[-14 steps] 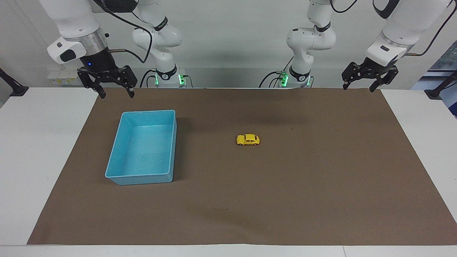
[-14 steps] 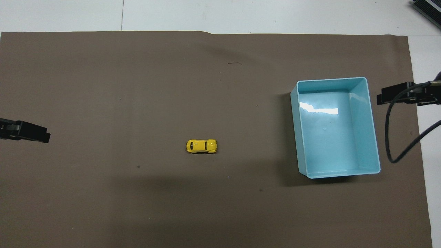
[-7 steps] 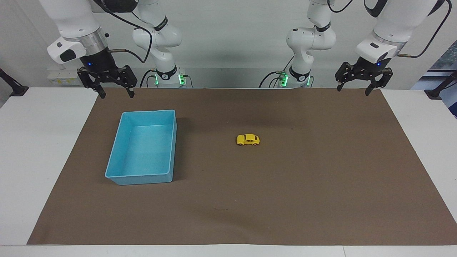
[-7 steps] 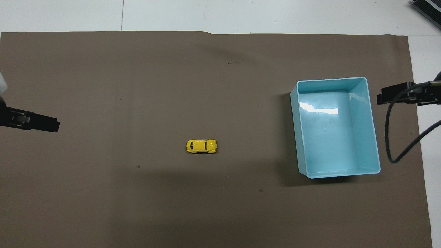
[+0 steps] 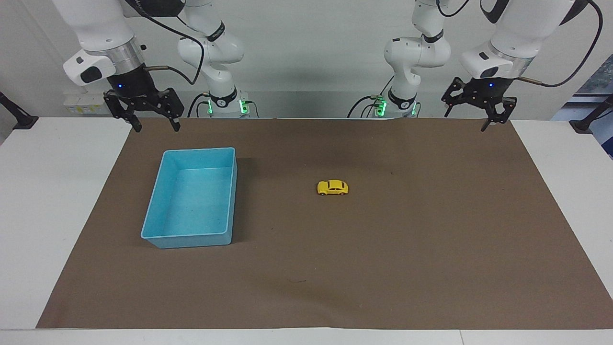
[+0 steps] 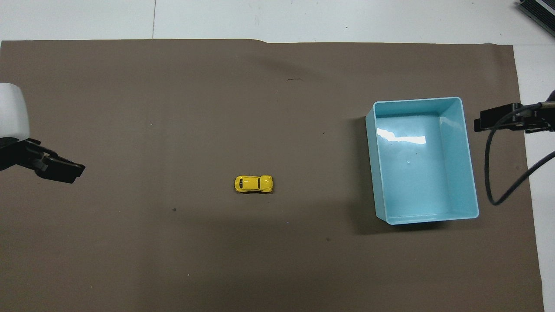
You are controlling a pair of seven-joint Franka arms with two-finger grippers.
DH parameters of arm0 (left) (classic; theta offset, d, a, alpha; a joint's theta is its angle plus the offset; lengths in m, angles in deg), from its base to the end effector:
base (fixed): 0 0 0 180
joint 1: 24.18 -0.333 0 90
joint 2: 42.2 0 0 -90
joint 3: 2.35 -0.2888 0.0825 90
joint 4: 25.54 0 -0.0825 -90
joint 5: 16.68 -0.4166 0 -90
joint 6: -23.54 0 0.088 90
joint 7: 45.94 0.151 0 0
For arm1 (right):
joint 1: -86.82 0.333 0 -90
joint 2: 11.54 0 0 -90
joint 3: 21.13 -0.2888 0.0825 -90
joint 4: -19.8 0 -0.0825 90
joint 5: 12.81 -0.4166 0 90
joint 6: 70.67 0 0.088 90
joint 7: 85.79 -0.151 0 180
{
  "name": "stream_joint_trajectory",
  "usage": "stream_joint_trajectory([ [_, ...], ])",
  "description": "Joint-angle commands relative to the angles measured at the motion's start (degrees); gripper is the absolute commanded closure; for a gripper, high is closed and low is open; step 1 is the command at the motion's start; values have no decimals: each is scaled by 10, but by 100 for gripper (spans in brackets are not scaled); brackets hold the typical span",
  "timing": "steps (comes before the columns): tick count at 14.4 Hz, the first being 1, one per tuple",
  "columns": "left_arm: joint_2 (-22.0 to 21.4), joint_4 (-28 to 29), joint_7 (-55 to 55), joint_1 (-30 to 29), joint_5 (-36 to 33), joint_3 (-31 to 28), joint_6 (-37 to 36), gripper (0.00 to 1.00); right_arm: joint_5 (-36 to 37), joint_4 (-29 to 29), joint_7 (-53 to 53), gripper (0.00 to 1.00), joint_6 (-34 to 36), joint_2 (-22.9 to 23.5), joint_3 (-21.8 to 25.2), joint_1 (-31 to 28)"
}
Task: Wind up and store yellow beetle car
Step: 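Move the left gripper toward the yellow beetle car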
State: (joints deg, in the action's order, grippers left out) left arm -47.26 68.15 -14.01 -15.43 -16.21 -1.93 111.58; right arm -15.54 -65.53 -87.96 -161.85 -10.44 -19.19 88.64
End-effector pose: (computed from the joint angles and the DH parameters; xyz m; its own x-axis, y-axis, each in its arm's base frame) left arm 0.5503 -0.0903 0.5685 0.7534 -0.6575 -0.0047 -0.6575 -0.7534 0.0119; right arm 0.5989 0.0060 0.5854 0.9959 -0.0408 0.0810 -0.0369 -0.9981 -0.0500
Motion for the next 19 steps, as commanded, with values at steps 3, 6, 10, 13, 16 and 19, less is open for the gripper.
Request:
stream_joint_trajectory([
  [3, 5, -11, 122, 37, -5, -1, -8, 0, 0, -11, 6, 0, 5, -11, -4, -6],
  [6, 23, 0, 148, 76, -3, 0, 13, 0, 0, -11, 6, 0, 5, -11, -4, -6],
  [10, 46, 30, 238, 95, -1, 0, 70, 0, 0, -11, 6, 0, 5, -11, -4, -6],
  [13, 48, 73, 263, 114, -1, 0, 122, 0, 0, -11, 6, 0, 5, -11, -4, -6],
  [16, 80, 85, 262, 142, -1, 0, 154, 0, 0, -11, 6, 0, 5, -11, -4, -6],
  [19, 99, 106, 256, 165, -1, 0, 201, 0, 0, -11, 6, 0, 5, -11, -4, -6],
])
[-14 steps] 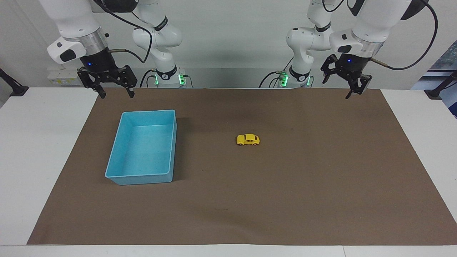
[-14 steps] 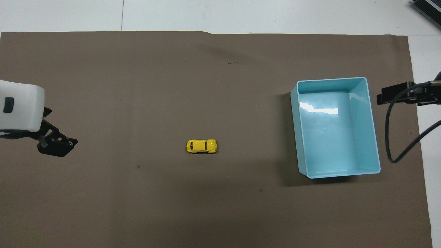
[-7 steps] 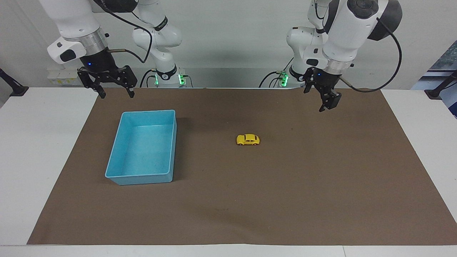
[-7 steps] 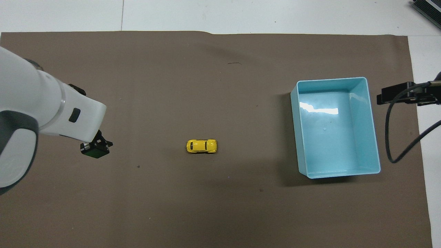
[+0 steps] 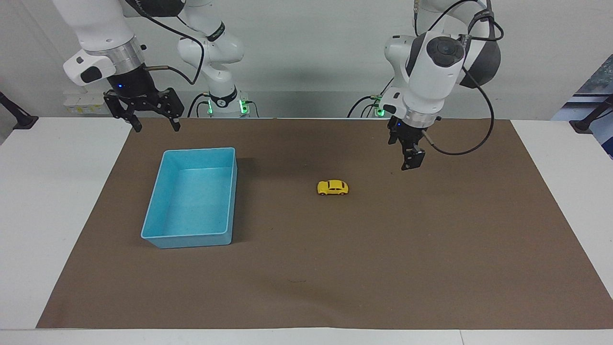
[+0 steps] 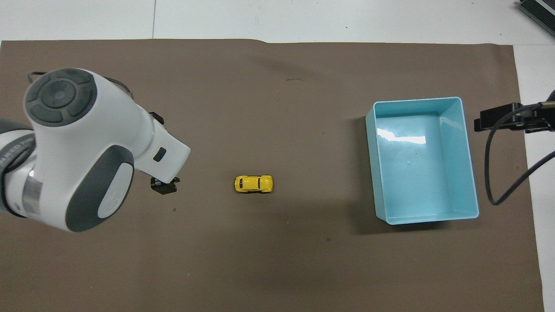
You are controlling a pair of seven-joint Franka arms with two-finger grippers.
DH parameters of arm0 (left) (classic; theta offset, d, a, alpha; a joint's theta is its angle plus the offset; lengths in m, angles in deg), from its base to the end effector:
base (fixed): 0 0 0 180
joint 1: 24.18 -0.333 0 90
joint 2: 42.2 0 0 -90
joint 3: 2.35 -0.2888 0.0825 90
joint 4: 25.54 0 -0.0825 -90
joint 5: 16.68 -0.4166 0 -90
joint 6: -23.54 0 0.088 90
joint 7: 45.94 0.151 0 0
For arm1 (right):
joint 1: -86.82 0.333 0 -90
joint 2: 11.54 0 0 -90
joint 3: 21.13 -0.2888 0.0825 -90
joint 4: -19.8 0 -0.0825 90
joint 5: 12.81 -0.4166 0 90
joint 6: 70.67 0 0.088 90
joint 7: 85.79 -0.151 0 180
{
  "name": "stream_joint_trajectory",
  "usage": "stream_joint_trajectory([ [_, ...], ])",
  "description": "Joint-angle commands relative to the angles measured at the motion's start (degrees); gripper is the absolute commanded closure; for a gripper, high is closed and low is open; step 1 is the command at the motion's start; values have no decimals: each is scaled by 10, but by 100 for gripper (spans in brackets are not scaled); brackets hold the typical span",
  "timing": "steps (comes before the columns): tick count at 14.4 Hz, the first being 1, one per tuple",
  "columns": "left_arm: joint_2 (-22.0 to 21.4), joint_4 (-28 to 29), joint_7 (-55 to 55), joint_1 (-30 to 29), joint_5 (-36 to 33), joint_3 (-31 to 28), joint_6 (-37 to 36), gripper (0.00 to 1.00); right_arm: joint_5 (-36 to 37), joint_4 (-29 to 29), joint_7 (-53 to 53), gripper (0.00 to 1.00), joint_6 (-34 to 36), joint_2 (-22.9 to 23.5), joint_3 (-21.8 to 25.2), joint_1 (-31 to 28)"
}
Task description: Wind up and store yellow beetle car
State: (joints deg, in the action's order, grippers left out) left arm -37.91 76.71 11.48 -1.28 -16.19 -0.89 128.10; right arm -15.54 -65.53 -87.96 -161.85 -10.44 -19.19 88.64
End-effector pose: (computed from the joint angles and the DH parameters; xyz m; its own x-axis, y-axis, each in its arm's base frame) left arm 0.5548 -0.2522 0.4214 0.1451 -0.9894 -0.0101 -0.9888 -0.1454 0.0345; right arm 0.5989 0.0060 0.5854 0.9959 -0.0408 0.0810 -0.0369 -0.9981 -0.0500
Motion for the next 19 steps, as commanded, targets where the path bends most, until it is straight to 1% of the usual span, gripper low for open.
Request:
stream_joint_trajectory([
  [1, 19, 26, -2, 35, -1, -10, 55, 0, -1, -11, 6, 0, 5, -11, -4, -6],
  [3, 43, 36, -13, 53, -1, -10, 89, 0, -1, -11, 6, 0, 5, -11, -4, -6],
  [6, 54, 78, -49, 79, -1, -10, 164, 0, 0, -11, 6, 0, 5, -11, -4, -6],
  [8, 73, 92, -66, 97, -1, -10, 201, 0, 0, -11, 6, 0, 5, -11, -4, -6],
  [10, 87, 93, -74, 111, -1, -10, 213, 0, 0, -11, 6, 0, 5, -11, -4, -6],
  [12, 92, 104, -88, 118, -1, -10, 238, 0, 0, -11, 6, 0, 5, -11, -4, -6],
  [16, 143, 108, -139, 161, -2, -13, 285, 0, -1, -11, 6, 0, 5, -11, -4, -6],
  [19, 145, 105, -141, 163, -5, -13, 279, 0, 0, -11, 6, 0, 5, -11, -4, -6],
])
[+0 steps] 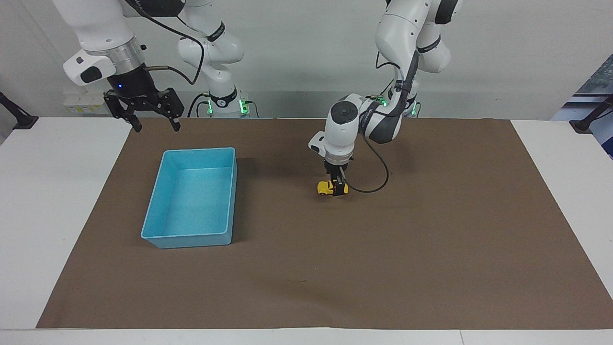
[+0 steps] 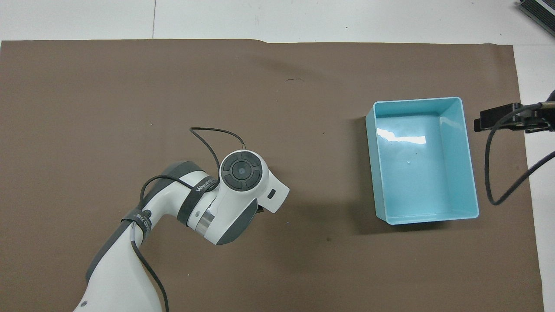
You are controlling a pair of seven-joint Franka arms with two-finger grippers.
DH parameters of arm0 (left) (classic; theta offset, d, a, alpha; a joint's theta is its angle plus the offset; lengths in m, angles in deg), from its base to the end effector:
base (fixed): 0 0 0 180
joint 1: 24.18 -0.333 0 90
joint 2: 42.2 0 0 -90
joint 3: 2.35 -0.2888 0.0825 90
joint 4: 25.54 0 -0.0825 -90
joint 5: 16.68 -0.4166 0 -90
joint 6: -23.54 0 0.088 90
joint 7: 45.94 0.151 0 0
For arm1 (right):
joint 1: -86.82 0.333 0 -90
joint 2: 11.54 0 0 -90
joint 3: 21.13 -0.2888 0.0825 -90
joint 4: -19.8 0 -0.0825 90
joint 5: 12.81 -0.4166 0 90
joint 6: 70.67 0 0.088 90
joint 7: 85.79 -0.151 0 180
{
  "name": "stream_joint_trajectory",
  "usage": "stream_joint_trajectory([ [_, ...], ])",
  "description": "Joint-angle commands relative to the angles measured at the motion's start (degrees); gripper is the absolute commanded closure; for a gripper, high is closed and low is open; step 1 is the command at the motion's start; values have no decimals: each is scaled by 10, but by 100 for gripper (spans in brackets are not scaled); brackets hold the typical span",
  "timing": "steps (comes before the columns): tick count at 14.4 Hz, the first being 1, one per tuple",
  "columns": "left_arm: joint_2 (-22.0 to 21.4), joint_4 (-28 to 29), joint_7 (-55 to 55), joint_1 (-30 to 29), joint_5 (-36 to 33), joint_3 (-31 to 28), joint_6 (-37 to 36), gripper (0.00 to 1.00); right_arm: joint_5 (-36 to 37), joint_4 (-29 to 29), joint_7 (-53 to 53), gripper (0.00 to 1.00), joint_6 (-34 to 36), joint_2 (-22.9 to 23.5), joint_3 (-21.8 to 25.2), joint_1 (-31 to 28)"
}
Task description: Wind up and store yellow beetle car
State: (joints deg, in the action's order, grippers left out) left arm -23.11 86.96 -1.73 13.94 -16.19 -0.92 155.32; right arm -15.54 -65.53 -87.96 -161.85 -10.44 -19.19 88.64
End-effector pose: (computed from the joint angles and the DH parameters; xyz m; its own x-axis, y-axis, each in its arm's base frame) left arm 0.4833 -0.3999 0.2135 0.1158 -0.9932 0.0126 -0.9933 -0.1157 0.0081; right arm 0.5989 0.0060 0.5854 0.9959 -0.0408 0.0810 -0.0369 -0.9981 -0.0500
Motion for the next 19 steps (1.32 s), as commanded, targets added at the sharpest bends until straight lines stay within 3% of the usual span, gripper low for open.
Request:
stream_joint_trajectory([
  [1, -3, 2, -10, 11, -6, -13, 5, 0, -1, -11, 6, 0, 5, -11, -4, -6],
  [6, -5, -7, -10, 11, -29, -13, -9, 2, 0, -11, 6, 0, 5, -11, -4, -6],
  [9, -5, -15, -10, 10, -29, -13, -23, 62, 0, -11, 6, 0, 5, -11, -4, -6],
  [10, -5, -15, -10, 10, -31, -13, -24, 86, 0, -11, 6, 0, 5, -11, -4, -6],
  [11, -5, -15, -9, 8, -39, -13, -20, 100, -1, -10, 6, 0, 5, -11, -4, -6],
  [19, -11, 3, 22, -2, -44, -13, -15, 100, -1, -11, 6, 0, 5, -11, -4, -6],
])
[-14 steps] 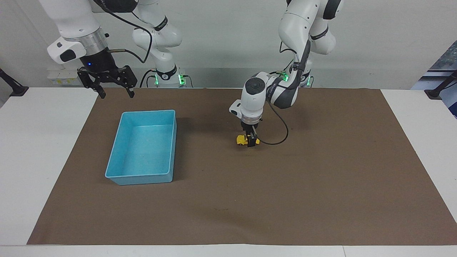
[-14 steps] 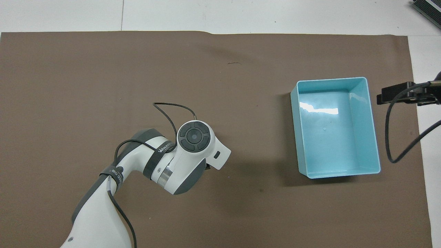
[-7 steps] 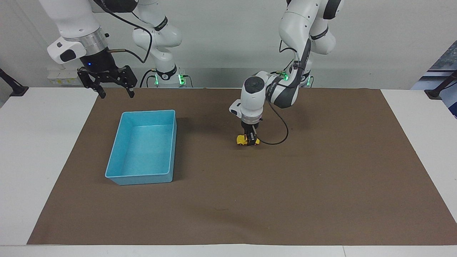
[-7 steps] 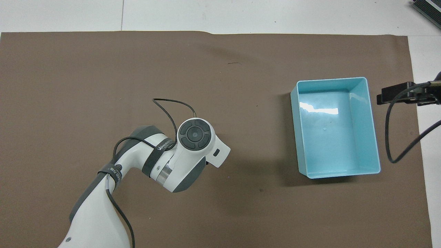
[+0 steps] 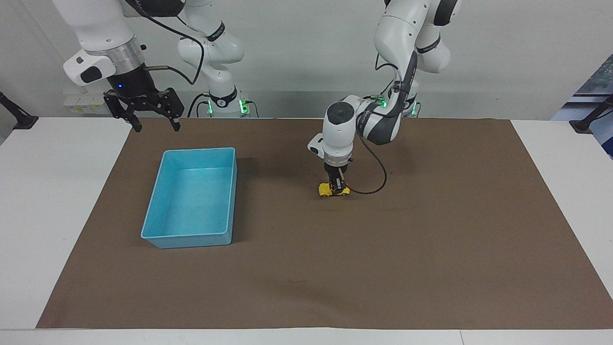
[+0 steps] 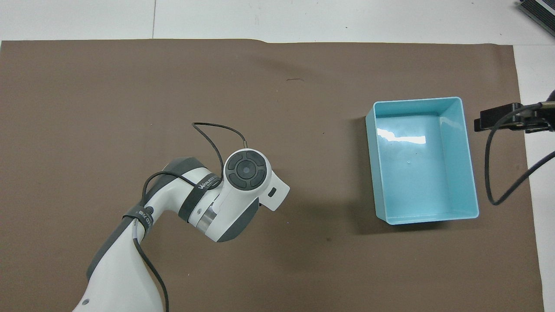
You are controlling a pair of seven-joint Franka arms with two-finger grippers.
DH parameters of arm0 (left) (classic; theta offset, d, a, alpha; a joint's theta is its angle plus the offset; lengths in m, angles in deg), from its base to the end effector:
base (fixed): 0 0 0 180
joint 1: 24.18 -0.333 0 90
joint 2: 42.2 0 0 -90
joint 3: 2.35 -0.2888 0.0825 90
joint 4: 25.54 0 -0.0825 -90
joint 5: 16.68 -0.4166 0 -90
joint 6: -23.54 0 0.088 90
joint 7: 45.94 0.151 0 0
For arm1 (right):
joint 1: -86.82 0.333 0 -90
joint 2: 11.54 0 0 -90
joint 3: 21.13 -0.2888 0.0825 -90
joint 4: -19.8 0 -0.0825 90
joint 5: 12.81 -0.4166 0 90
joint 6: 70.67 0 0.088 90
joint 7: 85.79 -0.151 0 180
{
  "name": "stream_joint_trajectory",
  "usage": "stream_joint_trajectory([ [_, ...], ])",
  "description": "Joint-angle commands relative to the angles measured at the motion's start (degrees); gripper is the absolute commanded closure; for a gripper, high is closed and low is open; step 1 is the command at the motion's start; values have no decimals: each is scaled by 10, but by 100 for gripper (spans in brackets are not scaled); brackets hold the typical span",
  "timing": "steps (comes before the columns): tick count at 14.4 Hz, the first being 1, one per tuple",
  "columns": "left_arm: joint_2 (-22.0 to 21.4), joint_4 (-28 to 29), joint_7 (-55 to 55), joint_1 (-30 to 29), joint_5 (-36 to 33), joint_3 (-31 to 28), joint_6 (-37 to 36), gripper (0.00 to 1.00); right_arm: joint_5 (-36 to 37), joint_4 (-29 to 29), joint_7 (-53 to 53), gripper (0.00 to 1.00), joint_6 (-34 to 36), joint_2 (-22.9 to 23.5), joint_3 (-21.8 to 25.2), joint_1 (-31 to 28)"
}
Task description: Wind up and store yellow beetle car
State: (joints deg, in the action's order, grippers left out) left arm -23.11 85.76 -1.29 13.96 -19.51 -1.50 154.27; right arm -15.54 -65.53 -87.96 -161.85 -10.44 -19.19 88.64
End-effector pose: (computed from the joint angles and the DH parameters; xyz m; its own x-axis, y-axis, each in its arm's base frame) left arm 0.4931 -0.3956 0.2214 0.0799 -0.9966 -0.0191 -0.9965 -0.0793 -0.0272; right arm 0.5989 0.0060 0.5854 0.9959 -0.0408 0.0810 -0.0369 -0.9981 -0.0500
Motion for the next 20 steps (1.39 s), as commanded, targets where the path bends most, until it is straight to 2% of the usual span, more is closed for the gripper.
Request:
stream_joint_trajectory([
  [1, -12, 21, 34, -9, -10, -7, -4, 100, 0, -11, 6, 0, 5, -11, -4, -6],
  [7, -12, 43, 90, -68, -10, -4, 11, 100, -1, -11, 6, 0, 5, -11, -4, -6],
  [10, -33, 76, 119, -101, -9, -4, 27, 100, 0, -11, 6, 0, 5, -11, -4, -6],
  [14, -35, 87, 155, -143, -3, -2, 34, 100, 0, -10, 6, 0, 5, -11, -4, -6],
  [20, -50, 125, 286, -207, 35, 0, 59, 100, 0, -11, 6, 0, 5, -11, -4, -6],
])
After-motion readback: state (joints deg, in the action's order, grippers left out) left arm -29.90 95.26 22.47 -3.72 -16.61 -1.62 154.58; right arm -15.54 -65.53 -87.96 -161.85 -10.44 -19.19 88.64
